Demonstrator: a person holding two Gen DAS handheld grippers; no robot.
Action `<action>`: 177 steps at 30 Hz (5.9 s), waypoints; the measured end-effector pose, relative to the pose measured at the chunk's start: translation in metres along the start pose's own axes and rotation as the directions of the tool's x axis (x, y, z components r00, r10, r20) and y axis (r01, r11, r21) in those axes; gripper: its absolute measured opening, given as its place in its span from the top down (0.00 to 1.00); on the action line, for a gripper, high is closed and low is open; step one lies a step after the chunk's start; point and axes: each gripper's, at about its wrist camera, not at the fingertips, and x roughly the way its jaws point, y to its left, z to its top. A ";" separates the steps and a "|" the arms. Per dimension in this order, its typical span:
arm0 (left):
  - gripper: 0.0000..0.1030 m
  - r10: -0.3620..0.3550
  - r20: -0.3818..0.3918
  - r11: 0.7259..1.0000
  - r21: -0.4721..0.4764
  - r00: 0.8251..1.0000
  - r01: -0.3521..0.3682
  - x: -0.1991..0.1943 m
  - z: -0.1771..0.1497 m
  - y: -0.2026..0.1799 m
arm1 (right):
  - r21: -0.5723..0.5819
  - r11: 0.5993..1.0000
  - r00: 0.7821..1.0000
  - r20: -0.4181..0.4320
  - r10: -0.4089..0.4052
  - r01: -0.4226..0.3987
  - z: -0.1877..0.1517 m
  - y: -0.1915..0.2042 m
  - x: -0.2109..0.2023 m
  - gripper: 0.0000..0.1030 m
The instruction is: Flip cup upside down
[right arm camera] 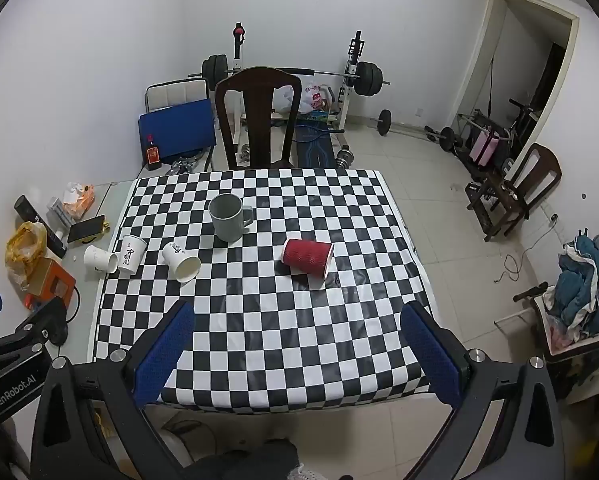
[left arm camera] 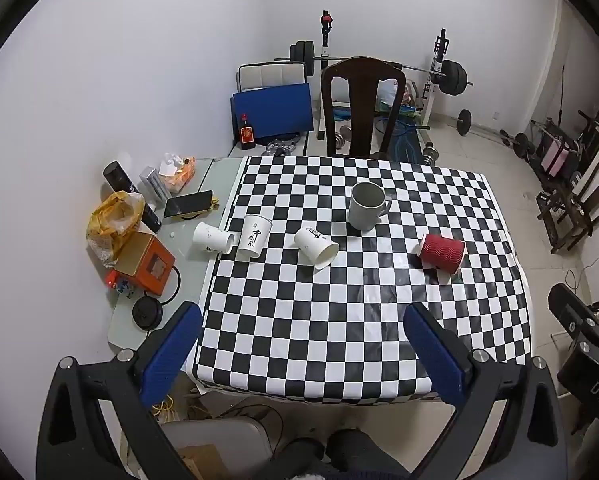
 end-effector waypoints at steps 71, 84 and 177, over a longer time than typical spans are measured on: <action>0.00 0.009 0.021 1.000 0.004 1.000 -0.009 0.000 0.011 0.005 | -0.014 1.000 1.000 0.008 -0.013 0.014 0.012 -0.001 -0.004 0.00; 0.00 0.006 0.022 1.000 0.001 1.000 -0.006 0.000 0.009 0.005 | -0.016 1.000 1.000 0.010 -0.016 0.016 0.013 0.000 -0.004 0.00; 0.39 0.064 -0.428 0.998 0.018 0.901 -0.062 0.341 -0.002 0.020 | -0.062 0.994 0.796 -0.604 0.033 -0.088 -0.060 0.097 0.412 0.23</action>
